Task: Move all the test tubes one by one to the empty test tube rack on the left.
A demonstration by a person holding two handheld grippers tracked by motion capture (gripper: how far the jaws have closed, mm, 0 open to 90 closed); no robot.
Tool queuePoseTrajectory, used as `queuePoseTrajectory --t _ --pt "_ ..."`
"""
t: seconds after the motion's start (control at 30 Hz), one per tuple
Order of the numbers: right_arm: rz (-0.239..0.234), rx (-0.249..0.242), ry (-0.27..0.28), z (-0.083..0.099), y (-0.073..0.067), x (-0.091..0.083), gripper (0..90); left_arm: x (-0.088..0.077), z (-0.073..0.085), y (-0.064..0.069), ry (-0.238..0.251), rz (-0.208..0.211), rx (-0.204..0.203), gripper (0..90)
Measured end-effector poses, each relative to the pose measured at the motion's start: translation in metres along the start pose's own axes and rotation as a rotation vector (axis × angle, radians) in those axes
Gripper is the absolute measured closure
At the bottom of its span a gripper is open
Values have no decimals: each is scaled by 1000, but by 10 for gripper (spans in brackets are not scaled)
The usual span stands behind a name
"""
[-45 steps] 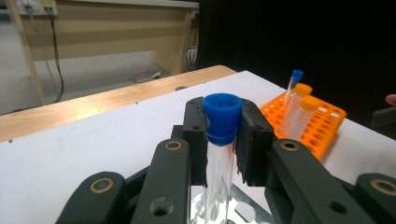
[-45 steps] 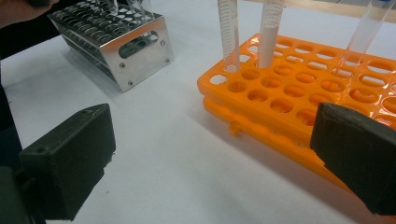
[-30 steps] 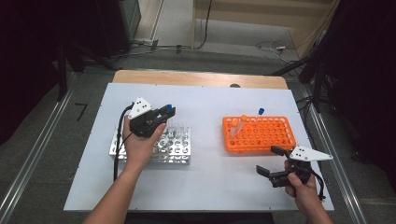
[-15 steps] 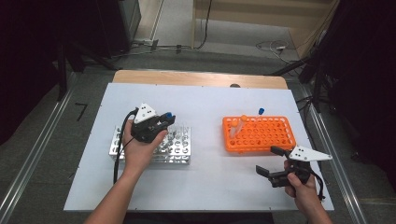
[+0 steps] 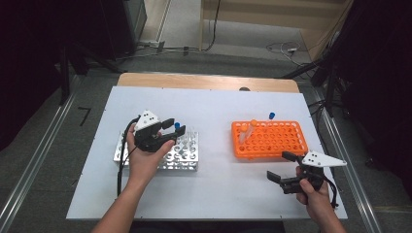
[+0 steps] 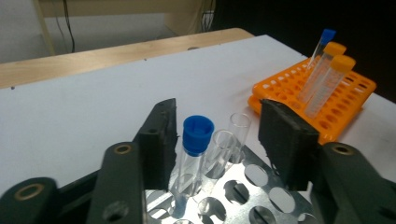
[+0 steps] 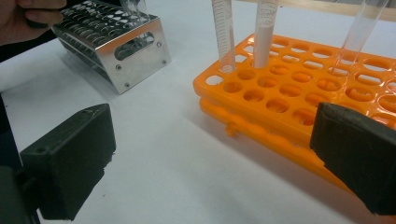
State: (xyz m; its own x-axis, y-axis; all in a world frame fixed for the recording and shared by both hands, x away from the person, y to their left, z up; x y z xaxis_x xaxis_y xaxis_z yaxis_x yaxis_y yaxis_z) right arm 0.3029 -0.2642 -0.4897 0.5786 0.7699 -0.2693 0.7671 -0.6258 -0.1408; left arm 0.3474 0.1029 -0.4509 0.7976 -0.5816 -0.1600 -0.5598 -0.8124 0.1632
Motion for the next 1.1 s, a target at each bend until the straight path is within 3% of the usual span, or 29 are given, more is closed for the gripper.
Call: queuePoseTrajectory --t 0.3,0.47,0.87,1.1 --pt "5 -6 -2 -2 1 4 0 -21 -4 20 40 93 -4 145" --pt "11 -5 -1 -4 1 6 0 -31 0 33 35 134 13 43" --pt "47 10 8 -11 11 14 0 -52 12 49 42 144 16 0" --pt "160 2 4 -18 26 23 48 -58 23 51 35 149 1 0"
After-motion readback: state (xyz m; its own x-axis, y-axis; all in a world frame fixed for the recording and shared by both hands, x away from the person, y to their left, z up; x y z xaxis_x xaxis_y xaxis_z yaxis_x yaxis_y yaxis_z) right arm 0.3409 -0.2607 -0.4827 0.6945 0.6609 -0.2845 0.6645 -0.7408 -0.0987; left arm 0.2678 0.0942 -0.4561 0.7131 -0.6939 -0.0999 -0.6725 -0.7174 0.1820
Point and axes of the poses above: each handheld gripper's, and its own axes: x roughly forward along the jaws, z roughly out of its underside, y roughly to its right, the point moved 7 cm from there along x, roughly forward along the jaws, and after that the axes turned 11 degrees about y, right-handed, at the moved point
